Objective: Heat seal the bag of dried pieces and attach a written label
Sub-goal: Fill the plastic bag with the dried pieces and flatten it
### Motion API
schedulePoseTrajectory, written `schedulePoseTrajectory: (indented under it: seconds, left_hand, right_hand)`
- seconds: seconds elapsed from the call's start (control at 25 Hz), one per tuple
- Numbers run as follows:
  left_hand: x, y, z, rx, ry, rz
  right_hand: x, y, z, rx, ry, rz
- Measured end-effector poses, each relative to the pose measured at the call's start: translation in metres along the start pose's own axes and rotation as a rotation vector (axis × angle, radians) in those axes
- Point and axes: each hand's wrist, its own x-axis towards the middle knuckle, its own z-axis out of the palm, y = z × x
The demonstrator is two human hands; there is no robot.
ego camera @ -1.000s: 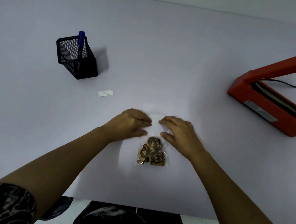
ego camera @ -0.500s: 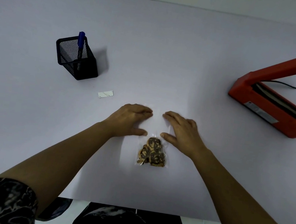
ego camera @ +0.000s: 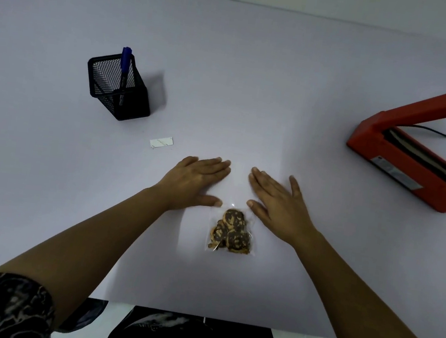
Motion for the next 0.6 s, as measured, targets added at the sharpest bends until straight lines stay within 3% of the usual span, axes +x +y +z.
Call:
schedulePoseTrajectory:
  seconds: [0.36,0.6]
  left_hand:
    - [0.000,0.000,-0.004,-0.031,-0.004,-0.021]
    - [0.005,0.005,-0.016,-0.148,0.028,-0.076]
  right_hand:
    - [-0.002,0.003,0.002,-0.001,0.038,-0.006]
    - [0.010,0.003,-0.008,0.300,0.121,-0.037]
